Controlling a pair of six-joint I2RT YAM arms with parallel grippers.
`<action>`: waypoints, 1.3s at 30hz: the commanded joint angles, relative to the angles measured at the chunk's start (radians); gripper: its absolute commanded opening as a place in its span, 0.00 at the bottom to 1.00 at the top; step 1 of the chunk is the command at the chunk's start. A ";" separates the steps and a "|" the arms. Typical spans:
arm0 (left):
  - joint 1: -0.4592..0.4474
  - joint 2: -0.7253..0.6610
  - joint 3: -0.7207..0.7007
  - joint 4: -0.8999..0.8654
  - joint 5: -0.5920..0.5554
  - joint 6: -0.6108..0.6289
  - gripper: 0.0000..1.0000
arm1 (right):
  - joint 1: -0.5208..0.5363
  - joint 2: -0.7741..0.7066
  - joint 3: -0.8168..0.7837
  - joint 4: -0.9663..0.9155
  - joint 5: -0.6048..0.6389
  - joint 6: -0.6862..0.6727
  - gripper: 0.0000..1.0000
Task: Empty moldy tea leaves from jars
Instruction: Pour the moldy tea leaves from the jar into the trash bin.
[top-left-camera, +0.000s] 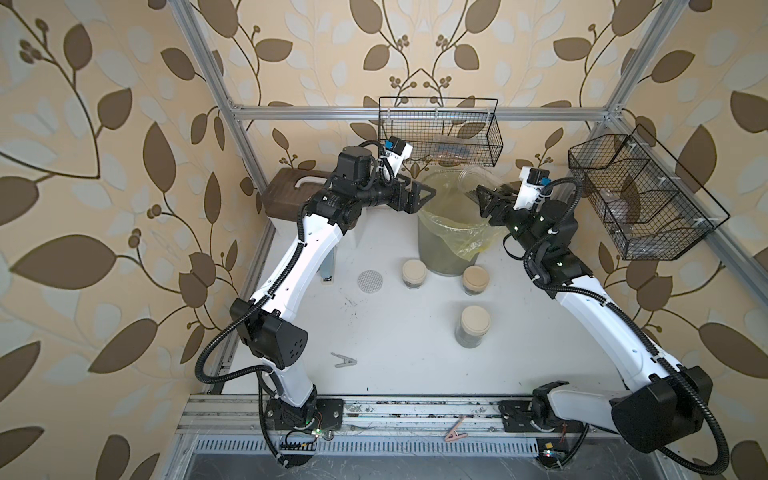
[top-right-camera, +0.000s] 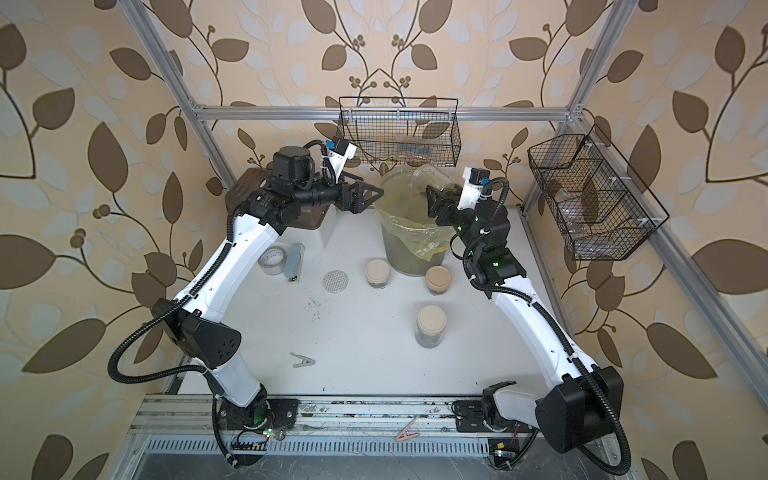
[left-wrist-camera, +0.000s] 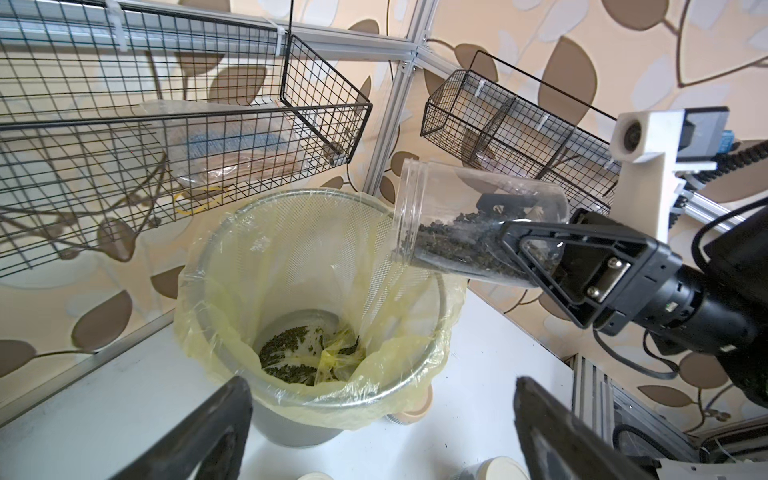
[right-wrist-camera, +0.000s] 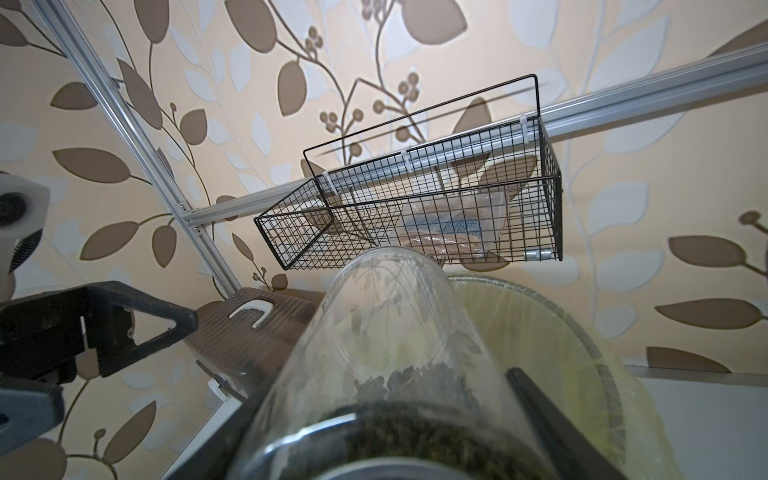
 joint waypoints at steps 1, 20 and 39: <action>0.007 0.000 0.036 0.070 0.087 0.037 0.99 | -0.002 -0.040 -0.010 0.051 0.016 0.029 0.49; 0.007 -0.019 -0.032 0.149 0.113 0.107 0.99 | -0.007 0.078 0.138 -0.178 0.025 0.021 0.48; 0.007 -0.014 -0.053 0.199 0.107 0.135 0.99 | 0.010 0.096 0.193 -0.252 0.065 -0.030 0.47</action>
